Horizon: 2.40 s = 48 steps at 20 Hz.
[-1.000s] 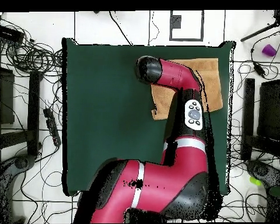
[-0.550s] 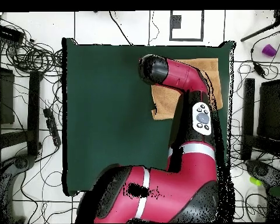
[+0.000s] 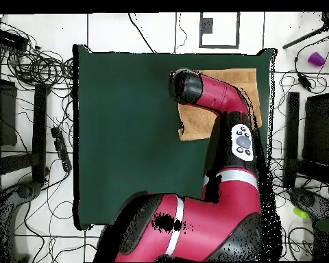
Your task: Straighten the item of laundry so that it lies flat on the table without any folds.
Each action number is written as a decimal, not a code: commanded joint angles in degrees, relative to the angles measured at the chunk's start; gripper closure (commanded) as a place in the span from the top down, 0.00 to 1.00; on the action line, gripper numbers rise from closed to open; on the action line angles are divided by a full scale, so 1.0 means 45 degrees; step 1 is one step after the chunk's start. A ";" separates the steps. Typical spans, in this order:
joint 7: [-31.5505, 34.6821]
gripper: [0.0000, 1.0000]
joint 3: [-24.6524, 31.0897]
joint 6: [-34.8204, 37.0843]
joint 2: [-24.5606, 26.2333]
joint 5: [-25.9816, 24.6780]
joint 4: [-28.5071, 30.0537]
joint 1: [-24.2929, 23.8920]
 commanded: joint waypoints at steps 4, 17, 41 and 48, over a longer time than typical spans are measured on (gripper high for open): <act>0.3061 1.00 0.0761 0.0736 0.1416 0.0673 0.1090 0.0543; 0.3527 1.00 0.0594 0.0758 0.1638 0.1328 0.1081 0.0881; 0.3545 1.00 -0.0012 -0.0243 0.2164 0.2201 0.0962 0.1477; 0.3453 0.00 0.0303 -0.1158 0.1997 0.2137 0.1397 0.1254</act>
